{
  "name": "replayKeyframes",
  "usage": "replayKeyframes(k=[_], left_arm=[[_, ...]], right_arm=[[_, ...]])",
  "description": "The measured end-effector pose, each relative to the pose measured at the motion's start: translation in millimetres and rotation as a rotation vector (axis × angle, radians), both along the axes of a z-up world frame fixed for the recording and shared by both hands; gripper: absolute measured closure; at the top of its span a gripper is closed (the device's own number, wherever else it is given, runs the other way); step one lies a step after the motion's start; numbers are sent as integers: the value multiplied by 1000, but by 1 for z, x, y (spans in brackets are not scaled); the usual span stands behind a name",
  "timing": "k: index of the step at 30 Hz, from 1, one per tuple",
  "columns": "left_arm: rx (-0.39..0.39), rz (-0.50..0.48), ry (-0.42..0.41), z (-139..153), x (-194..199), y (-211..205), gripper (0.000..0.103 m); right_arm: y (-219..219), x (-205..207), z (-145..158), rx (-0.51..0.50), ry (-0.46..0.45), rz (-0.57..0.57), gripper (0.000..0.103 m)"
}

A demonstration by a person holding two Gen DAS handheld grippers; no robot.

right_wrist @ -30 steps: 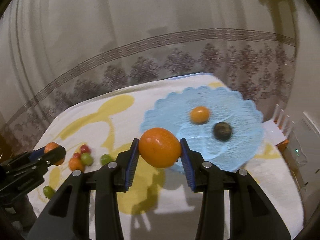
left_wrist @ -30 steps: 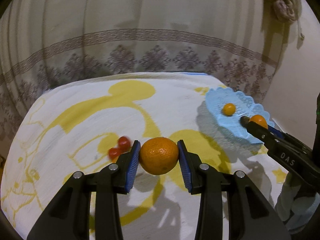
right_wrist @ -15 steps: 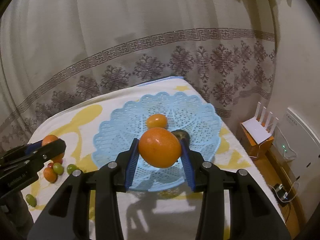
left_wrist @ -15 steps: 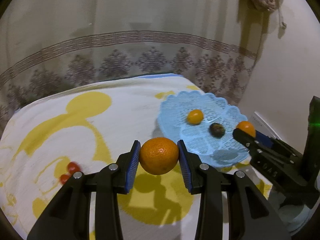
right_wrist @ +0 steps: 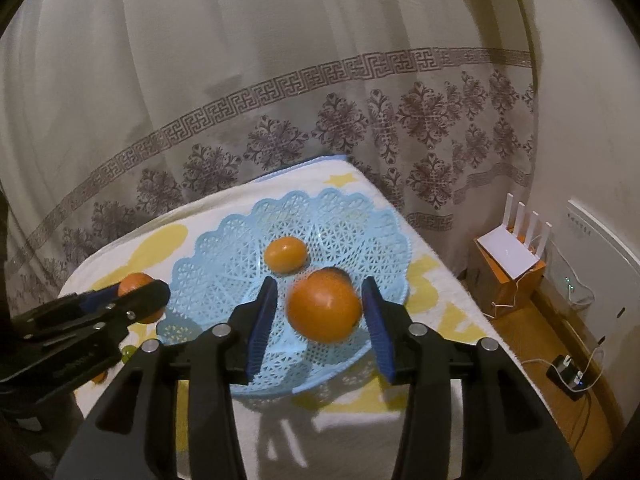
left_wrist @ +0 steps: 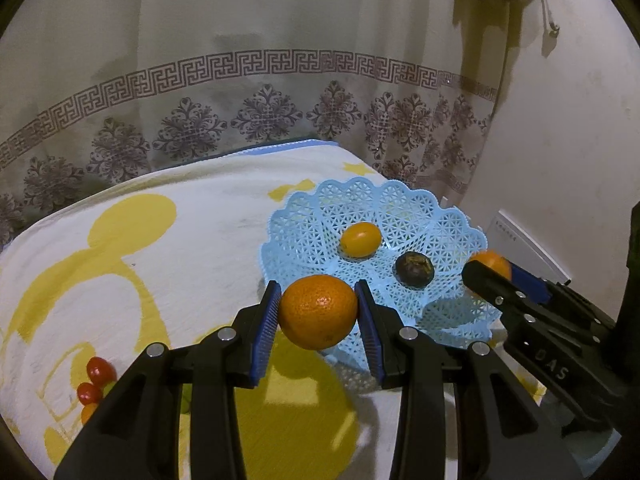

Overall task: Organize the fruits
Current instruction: 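Carry both oranges to the blue basket and release them inside, then withdraw both tools from the basket toward the remaining tomatoes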

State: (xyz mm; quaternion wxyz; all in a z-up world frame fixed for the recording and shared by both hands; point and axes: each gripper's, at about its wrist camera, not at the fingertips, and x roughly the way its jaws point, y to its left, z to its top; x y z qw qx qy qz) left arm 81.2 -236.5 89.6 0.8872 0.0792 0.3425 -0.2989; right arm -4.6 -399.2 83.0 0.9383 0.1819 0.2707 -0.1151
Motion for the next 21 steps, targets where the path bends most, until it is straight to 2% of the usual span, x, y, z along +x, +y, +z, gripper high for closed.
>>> replayKeyframes(k=[7,9,11,13,21], left_arm=[[-13,-19,10,-3,7,-12,64],[-24,-22,5,-3,7,-13,59],[-29,-15,-15,-2,6,-12,39],[-33,-8,-29,-1,6,-9,31],[-20,34,-31,-1,9,2,22]], right_arm=[[-1,-7,4,-21,-34,-51,56],[-6,-8,3,-5,-37,-71,56],[-10,-10,2,4,-41,-91,56],[-14,-12,2,10,-44,-104,56],[-14,-10,-1,19,-36,-113,56]])
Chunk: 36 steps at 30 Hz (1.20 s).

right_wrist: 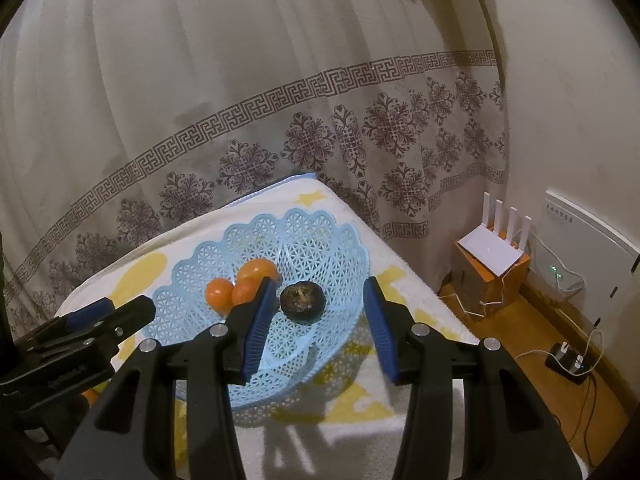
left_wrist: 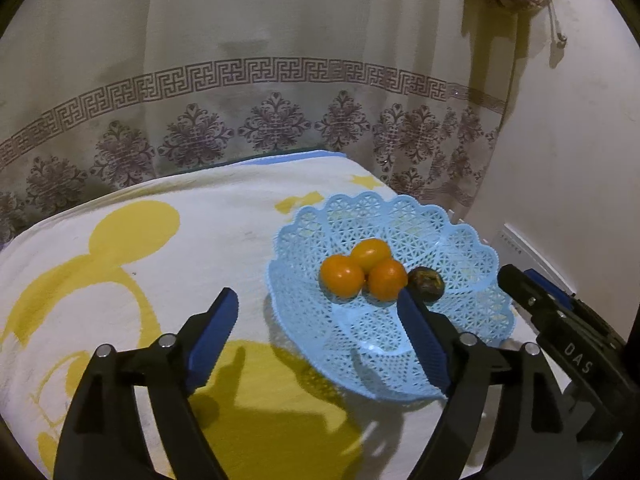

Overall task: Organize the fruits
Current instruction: 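Withdraw both tools from the basket toward the remaining tomatoes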

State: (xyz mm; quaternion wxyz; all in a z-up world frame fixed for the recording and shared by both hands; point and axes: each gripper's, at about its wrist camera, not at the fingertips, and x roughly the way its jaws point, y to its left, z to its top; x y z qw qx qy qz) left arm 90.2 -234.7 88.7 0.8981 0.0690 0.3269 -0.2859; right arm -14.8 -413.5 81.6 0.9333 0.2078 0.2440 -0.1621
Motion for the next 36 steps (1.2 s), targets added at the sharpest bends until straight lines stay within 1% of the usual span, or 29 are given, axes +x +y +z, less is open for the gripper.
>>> replayKeyframes(k=[1,3,12,13,14,23,31,33,36], left_arm=[[5,3,-1,0,0,1,21],[11,12,-6,0,-1,5,17],[16,68,-13,7,-4,29,16],[17,73,-12,7,-4,31,12],[18,85,-14,8,-5,36,11],[26,173,-4,10,-6,75,11],[29,281,29,5,-7,121,11],[28,297,36,3,-9,131,11],[32,318,45,-1,-10,142,11]], right_arm=[[0,0,0,0,0,1,55],[2,0,-1,-4,3,5,49],[13,2,-1,-19,8,32,47],[15,2,0,-21,8,34,47],[17,1,1,-24,6,38,47],[34,0,7,-37,5,81,47],[57,2,10,-52,13,141,46],[62,4,10,-54,16,153,37],[72,4,10,-63,16,171,37]])
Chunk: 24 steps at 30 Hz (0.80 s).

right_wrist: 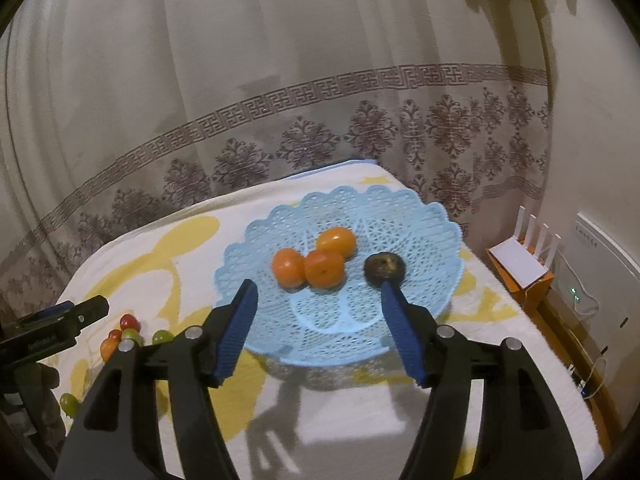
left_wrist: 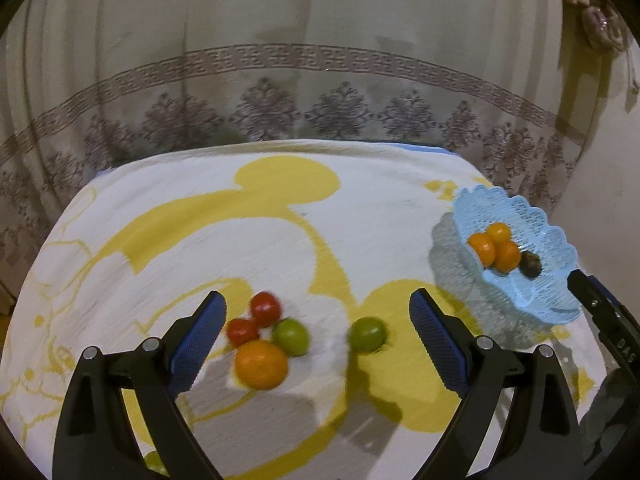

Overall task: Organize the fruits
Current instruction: 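Withdraw both tools from the basket toward the remaining tomatoes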

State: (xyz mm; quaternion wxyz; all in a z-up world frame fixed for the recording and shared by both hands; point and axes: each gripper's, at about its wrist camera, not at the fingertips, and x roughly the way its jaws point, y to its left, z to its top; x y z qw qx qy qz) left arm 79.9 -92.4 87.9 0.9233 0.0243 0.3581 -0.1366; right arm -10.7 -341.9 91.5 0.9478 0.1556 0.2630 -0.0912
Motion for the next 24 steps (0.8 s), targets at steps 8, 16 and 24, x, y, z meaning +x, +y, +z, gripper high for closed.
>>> replayKeyframes(k=[8,16,24], left_arm=[[-15,53,26,-11,-14,37,11],[-6,86,44,-23,-33,64,11],[16,116,57,-35,-57,90,11]], right_arm=[[26,4,-4,-8,19,55,35],[53,8,-9,-18,41,102,34],[78,10,-15,-34,64,149,34]])
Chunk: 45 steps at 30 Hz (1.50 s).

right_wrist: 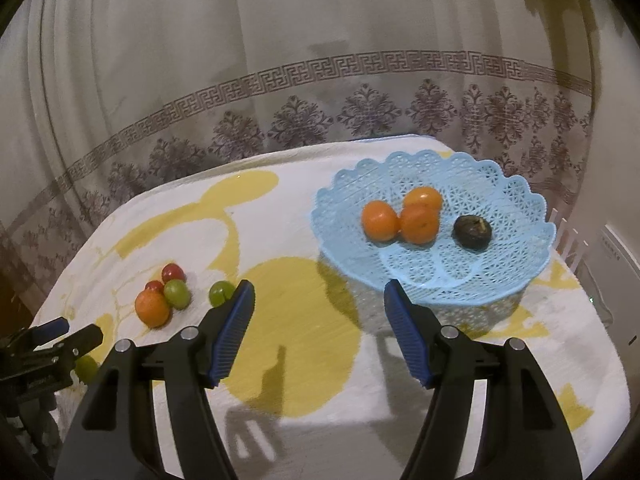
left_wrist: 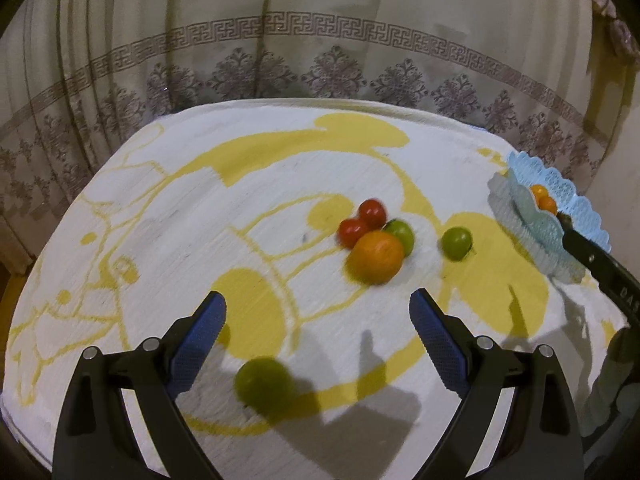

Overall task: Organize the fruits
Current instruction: 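Withdraw both tools from the basket toward the remaining tomatoes, then grasp the large green tomato with the left tool while the right tool grasps an orange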

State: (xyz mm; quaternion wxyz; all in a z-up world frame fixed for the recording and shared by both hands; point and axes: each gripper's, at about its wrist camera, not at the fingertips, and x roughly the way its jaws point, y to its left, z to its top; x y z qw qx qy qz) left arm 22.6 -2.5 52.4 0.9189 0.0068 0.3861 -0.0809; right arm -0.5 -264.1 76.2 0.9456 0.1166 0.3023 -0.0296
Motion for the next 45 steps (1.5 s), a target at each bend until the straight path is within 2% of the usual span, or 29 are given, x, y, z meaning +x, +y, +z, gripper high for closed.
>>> replayKeyframes(k=[12,24,30,32,35,37,41,45], left_arm=[[-7,30,52,-21,-23,28,11],[-31,45,81,-36,-23,40,13],[-20,52,77,-38,-23,40,31],[-18,50,73,-38,-24,40,45],[-37,25,70,-38,-25,39,61],[-45,6,69,-37,-26,37,66],[-43,3,48,-34,-27,37,69],[-31,47,7,-29,-26,45,69]], right_arm=[[28,3,-5,-14,24,49,34],[49,8,-11,-20,56,100,34],[64,16,-16,-4,90,153,34],[69,18,-17,2,98,173,34],[79,23,-17,3,107,202,34],[87,26,-18,8,117,225,34],[100,36,-22,19,146,265,34],[116,46,-27,26,173,305,34]])
